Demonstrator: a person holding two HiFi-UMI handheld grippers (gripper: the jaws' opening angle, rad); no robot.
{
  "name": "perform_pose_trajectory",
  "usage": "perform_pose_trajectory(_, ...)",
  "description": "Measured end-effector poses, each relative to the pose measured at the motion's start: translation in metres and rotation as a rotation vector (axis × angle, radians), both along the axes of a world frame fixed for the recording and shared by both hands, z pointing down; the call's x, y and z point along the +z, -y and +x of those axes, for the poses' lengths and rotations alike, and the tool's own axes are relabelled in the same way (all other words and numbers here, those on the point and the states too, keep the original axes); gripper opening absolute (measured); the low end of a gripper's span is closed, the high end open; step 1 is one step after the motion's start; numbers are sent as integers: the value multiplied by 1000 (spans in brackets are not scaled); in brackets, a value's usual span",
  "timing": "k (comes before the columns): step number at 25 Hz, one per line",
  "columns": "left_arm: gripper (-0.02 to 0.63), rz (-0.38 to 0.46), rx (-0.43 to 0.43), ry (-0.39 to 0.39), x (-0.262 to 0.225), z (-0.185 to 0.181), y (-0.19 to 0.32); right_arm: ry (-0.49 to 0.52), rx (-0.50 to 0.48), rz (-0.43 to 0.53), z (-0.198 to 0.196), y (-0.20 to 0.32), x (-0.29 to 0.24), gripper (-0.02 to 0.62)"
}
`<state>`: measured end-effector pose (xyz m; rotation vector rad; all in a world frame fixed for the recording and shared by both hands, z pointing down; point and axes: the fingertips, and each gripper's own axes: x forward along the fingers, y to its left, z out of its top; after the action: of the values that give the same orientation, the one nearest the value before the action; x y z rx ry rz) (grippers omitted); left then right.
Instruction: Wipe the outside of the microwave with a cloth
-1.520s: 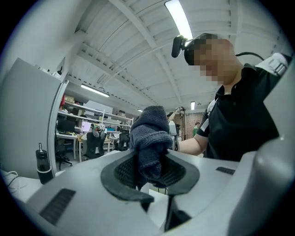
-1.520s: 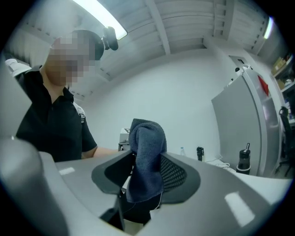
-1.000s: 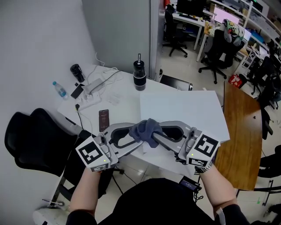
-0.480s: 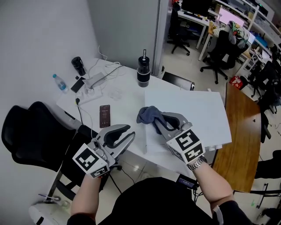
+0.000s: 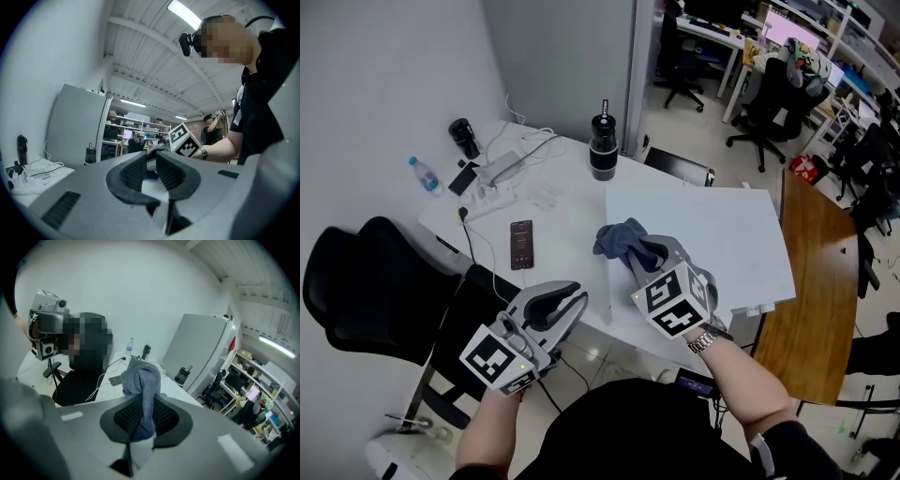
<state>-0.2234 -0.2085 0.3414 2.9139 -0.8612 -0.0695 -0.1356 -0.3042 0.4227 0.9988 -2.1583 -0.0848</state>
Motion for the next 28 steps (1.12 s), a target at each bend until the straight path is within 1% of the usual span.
perform_pose_trajectory(3,63,-5,1,20,2,8,-7,-15,16,-1,13,0,2,51)
perform_pose_trajectory(7,57,-41,16,64,7,22,-16,-27,49,4,38,3,2,49)
perform_pose_trajectory(11,44,-38,17,63,6,36,-23,-53,81,4,62,7,3,49)
perform_pose_trajectory(18,8,-24,-1,68,-2,65,-30,-53,114,1,107,8,3,49)
perform_pose_trajectory(28,5,-17,-11,97,-7,125,-39,-41,157,4,185,6,7,49)
